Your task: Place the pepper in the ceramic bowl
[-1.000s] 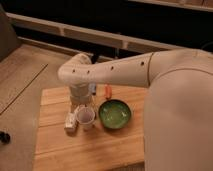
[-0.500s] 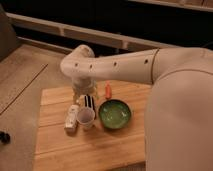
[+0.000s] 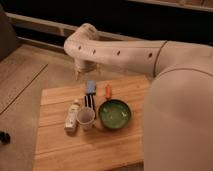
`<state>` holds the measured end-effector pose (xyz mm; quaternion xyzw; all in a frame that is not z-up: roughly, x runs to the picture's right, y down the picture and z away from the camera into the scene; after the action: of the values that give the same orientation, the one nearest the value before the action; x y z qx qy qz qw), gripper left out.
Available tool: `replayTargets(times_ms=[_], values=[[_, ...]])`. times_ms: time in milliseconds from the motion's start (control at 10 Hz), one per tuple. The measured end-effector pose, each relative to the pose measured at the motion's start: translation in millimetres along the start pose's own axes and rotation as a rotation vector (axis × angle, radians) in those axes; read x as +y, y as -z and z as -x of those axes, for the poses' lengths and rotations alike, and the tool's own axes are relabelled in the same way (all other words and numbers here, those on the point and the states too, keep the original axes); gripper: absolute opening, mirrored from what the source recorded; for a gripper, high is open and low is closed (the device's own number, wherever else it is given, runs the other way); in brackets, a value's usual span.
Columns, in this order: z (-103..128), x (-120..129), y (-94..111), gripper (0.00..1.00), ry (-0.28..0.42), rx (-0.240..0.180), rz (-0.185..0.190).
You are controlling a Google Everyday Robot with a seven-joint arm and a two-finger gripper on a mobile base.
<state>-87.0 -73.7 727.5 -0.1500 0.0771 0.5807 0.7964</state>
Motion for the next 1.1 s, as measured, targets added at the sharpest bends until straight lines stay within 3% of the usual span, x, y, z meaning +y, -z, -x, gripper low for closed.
replayTargets(times_ms=[300, 500, 800, 1100], values=[[-2, -5, -6, 0.65, -0.015, 0.000, 0.015], [7, -41, -18, 0.65, -0.045, -0.041, 0.039], [27, -72, -34, 0.65, -0.015, -0.099, 0.052], [10, -94, -62, 0.65, -0.052, -0.073, 0.063]])
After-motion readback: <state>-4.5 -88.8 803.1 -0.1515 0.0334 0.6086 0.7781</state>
